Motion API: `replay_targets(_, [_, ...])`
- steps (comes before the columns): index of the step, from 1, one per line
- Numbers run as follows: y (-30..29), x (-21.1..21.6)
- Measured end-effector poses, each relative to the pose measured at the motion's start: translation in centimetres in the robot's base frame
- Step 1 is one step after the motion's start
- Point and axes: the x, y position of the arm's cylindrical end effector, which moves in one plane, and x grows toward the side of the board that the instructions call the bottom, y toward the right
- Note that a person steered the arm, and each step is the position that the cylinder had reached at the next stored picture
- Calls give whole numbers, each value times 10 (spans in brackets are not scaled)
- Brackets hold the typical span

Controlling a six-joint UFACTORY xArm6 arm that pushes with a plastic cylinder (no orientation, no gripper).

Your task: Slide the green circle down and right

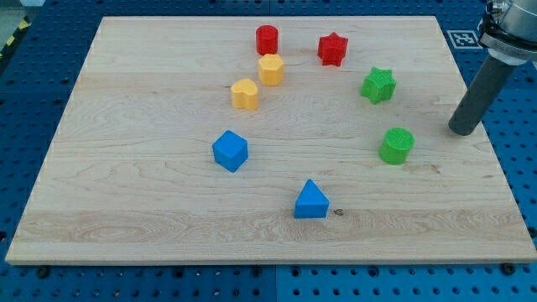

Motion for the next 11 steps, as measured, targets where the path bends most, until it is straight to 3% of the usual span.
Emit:
replay_targets(7, [-81, 14])
replay_targets(11, [-82, 35])
